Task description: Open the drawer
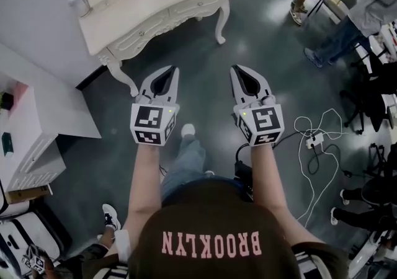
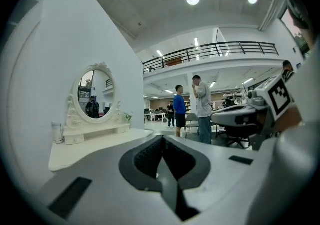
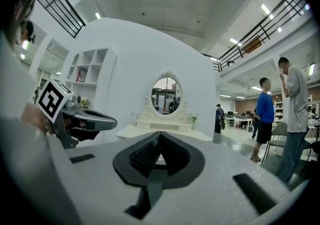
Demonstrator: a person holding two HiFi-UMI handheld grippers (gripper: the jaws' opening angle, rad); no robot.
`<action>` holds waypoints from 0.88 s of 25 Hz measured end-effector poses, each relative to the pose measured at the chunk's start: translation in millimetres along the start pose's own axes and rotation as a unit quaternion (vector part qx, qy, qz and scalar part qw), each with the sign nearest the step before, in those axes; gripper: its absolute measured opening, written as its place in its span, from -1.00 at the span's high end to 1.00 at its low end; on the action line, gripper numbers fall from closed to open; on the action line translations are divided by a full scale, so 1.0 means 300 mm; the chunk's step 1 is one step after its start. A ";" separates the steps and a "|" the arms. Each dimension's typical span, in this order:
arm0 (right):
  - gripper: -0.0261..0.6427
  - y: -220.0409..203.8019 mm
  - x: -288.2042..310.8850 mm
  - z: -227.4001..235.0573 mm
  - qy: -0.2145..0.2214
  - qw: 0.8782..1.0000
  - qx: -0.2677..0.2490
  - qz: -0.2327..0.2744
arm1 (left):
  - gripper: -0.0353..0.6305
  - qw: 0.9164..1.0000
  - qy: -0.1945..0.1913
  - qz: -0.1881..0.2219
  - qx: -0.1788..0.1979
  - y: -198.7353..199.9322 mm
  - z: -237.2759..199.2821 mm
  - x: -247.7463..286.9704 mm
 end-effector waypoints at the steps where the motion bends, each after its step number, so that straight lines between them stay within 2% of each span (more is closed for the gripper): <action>1: 0.93 0.011 0.044 0.013 0.000 1.000 0.000 -0.002 | 0.88 1.000 -0.005 0.001 -0.002 0.008 -0.029 0.034; 11: 0.93 0.123 0.482 0.101 -0.002 1.000 0.001 -0.022 | 0.88 1.000 -0.024 -0.001 -0.015 0.088 -0.362 0.371; 15: 0.93 0.148 0.535 0.133 -0.009 1.000 0.011 -0.024 | 0.88 0.999 -0.029 -0.002 -0.022 0.125 -0.405 0.427; 22: 0.93 0.159 0.731 0.164 -0.013 0.998 0.031 -0.044 | 0.88 0.999 -0.040 -0.013 -0.033 0.143 -0.564 0.591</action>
Point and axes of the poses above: the fingertips, and each gripper's own axes: x forward along the fingers, z to its right, y out of its top, the point moved 10 cm from there along -x, backward along the fingers, and after that the axes turned 12 degrees about -z, right-handed, at the moved point
